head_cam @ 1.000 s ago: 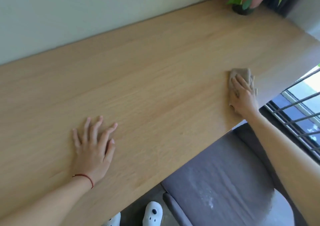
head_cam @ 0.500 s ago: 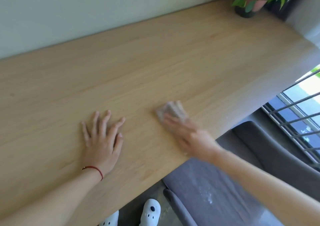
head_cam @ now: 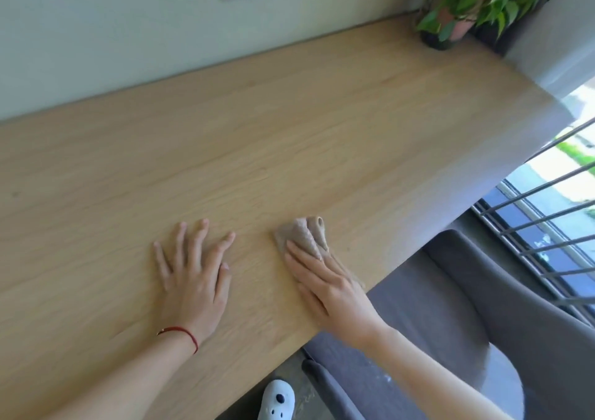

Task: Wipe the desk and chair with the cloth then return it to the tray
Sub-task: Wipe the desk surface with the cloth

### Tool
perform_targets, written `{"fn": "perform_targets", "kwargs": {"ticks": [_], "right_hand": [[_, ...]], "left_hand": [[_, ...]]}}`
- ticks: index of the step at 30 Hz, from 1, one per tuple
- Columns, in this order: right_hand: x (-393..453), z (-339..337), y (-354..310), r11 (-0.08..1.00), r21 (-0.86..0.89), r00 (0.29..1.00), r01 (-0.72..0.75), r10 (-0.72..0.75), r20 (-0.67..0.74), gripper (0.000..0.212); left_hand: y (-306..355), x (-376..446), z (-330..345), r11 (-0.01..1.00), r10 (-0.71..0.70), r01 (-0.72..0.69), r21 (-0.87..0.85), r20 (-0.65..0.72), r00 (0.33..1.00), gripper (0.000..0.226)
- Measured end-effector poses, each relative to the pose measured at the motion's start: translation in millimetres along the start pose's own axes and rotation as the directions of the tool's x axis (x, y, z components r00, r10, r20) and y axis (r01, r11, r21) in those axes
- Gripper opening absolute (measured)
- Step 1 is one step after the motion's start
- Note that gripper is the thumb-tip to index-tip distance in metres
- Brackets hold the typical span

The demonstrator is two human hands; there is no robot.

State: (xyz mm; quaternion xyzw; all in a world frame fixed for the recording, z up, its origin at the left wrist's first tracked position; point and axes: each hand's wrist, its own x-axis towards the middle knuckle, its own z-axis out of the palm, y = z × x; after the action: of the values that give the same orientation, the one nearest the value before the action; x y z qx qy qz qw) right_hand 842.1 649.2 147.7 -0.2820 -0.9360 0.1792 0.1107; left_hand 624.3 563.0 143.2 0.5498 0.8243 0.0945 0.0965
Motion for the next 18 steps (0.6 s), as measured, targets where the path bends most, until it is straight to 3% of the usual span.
{"fn": "perform_targets", "kwargs": {"ticks": [2,4,5,7,8,10,11,14,16,18], "right_hand": [[-17,-19,30,0.998,0.001,0.998,0.065,-0.065,0.021,0.041],[-20,-48,89,0.986,-0.042,0.984,-0.164,0.161,-0.071,0.044],[-16,-66,125,0.933,-0.024,0.923,-0.359,0.352,-0.155,0.046],[-3,-94,181,0.741,0.053,0.707,-0.669,0.657,-0.263,0.047],[4,-100,193,0.673,0.082,0.627,-0.735,0.721,-0.295,0.047],[18,-94,186,0.648,0.091,0.590,-0.756,0.735,-0.334,0.047],[22,-86,170,0.674,0.092,0.615,-0.733,0.714,-0.335,0.048],[18,-47,90,0.839,0.069,0.793,-0.539,0.533,-0.295,0.046],[6,-11,22,0.950,0.030,0.929,-0.311,0.311,-0.200,0.044],[-8,8,-14,0.998,0.011,0.998,-0.059,0.059,-0.035,0.045]], "left_hand": [[-1,1,0,1.000,0.007,-0.007,0.007,0.001,1.000,0.051],[-1,3,2,1.000,0.007,-0.007,0.023,-0.008,1.000,0.050],[-1,3,2,1.000,0.005,-0.005,0.027,-0.013,1.000,0.049],[1,4,3,1.000,0.000,0.000,0.023,-0.024,1.000,0.049],[1,4,3,1.000,-0.001,0.002,0.022,-0.027,1.000,0.049],[1,3,4,1.000,0.002,-0.001,0.030,-0.024,1.000,0.049],[1,3,3,0.999,0.004,-0.003,0.036,-0.024,1.000,0.050],[2,2,1,0.999,-0.001,0.003,0.041,-0.029,1.000,0.050],[3,1,0,1.000,-0.011,0.012,0.027,-0.027,1.000,0.051],[3,1,0,1.000,-0.011,0.012,0.017,-0.029,1.000,0.050]]}}
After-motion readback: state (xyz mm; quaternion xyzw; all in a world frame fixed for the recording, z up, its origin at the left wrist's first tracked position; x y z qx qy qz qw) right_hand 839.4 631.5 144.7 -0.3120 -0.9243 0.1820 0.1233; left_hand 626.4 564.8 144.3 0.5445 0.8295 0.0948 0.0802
